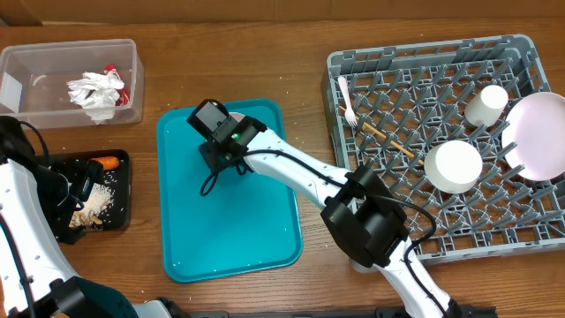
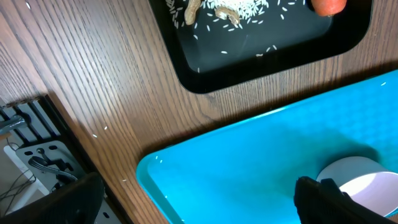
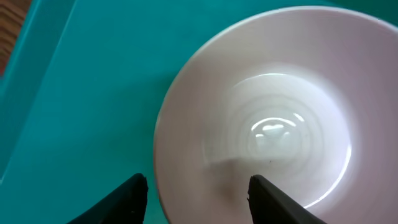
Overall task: Sort waste into correct bins and load items into the dishwasher rack
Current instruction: 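Lower the right gripper and grasp the pink bowl's rim, then lift the pink bowl and carry it right over the dish rack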
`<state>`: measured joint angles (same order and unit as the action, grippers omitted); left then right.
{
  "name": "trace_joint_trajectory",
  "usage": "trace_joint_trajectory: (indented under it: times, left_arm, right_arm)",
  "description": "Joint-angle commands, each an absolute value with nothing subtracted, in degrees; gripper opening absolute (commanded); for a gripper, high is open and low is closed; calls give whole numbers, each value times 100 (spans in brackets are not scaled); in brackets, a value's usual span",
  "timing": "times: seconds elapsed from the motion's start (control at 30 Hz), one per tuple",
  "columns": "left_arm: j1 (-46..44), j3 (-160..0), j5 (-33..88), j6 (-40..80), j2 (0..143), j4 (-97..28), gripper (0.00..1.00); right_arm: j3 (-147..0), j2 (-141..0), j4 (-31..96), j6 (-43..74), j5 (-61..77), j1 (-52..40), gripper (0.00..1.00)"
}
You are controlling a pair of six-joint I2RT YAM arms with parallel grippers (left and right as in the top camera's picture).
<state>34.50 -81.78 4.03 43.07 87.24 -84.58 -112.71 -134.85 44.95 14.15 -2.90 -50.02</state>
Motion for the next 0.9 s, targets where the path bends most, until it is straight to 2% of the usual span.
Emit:
trace_joint_trajectory:
  times: [0.0, 0.23, 0.37, 0.7, 0.87]
  left_arm:
    - [3448, -8169, 388, 4222, 8733, -8455, 100]
    - [3448, -8169, 388, 4222, 8733, -8455, 100]
    - [3448, -8169, 388, 4222, 8733, -8455, 100]
    - [3448, -8169, 388, 4219, 8733, -8455, 100]
    - [3448, -8169, 388, 4219, 8733, -8453, 100]
  right_arm:
    - [-11242, -13290, 4421, 1361, -99, -5030, 54]
    - [-11251, -13288, 4418, 1476, -143, -5030, 40]
    - [-11308, -13286, 4506, 1656, -139, -5009, 29]
    - [-11463, -13218, 4713, 1826, -115, -5002, 18]
    - [-11463, -13052, 4748, 1918, -119, -5002, 16]
